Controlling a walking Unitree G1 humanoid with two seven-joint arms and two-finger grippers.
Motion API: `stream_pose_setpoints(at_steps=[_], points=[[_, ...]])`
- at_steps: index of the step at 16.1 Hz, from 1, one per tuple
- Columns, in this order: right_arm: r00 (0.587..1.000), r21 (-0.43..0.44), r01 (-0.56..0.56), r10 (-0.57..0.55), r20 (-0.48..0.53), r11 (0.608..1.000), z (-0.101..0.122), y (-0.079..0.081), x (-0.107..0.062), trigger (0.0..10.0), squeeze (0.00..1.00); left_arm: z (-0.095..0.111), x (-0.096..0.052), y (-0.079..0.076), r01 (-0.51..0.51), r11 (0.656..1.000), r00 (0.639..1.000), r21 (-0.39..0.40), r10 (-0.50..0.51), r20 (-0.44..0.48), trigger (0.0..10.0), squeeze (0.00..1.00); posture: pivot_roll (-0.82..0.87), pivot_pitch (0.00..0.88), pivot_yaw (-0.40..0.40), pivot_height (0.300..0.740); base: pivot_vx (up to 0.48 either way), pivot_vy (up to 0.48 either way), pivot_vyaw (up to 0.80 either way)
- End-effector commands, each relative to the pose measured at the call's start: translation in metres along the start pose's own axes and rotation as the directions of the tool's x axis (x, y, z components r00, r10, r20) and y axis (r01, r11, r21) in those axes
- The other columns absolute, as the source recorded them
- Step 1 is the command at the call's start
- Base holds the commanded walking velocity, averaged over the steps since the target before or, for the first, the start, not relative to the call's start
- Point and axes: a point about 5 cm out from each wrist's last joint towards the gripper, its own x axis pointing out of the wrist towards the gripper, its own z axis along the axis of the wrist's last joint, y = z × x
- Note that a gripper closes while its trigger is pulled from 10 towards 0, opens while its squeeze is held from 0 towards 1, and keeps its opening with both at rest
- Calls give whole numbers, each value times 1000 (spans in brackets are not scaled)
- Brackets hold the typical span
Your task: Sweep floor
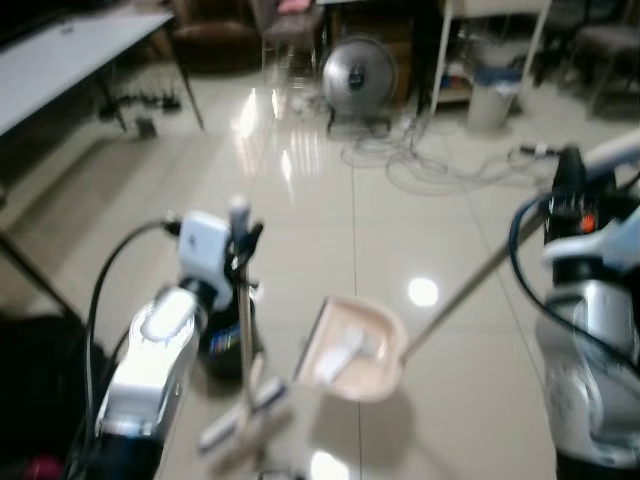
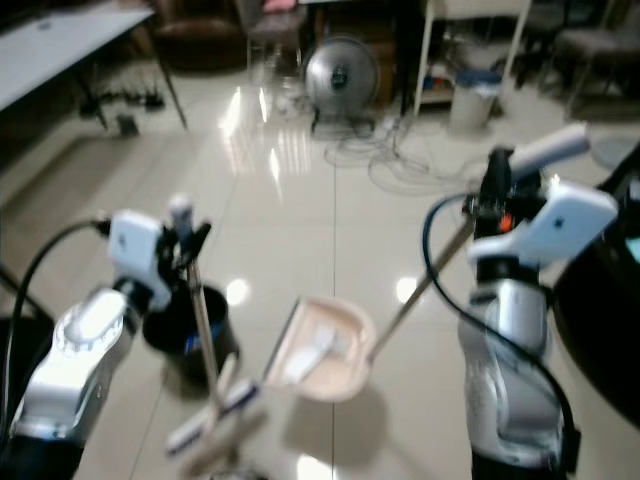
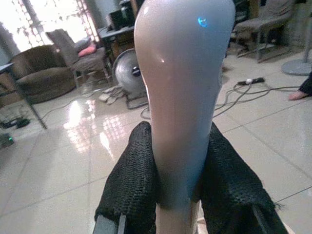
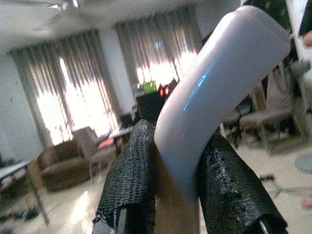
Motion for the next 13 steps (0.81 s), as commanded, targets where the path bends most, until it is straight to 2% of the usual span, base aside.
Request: stream_pose_setpoints(at_steps=[1,7,9,13], points=[[999,22,-22,21,50,1000,15,6,4,10000,0,11,1,1,-9,1000,999,30,8,38,10000,0,-43,0,85,740,0,-360,0],[998,15,-59,59,-1,998,27,11,12,10000,0,13,-2,5,-15,997,1000,71,13,27,10000,0,-32,0,75,740,0,-337,0],[996,0,-89,89,-25,996,32,15,14,10000,0,11,-2,8,-42,998,999,49,41,9,10000,0,-33,0,70,740,0,0,0],[993,15,-116,116,-32,993,46,20,23,10000,0,17,-3,8,-60,995,997,84,57,44,10000,0,-36,1,51,740,0,0,0]])
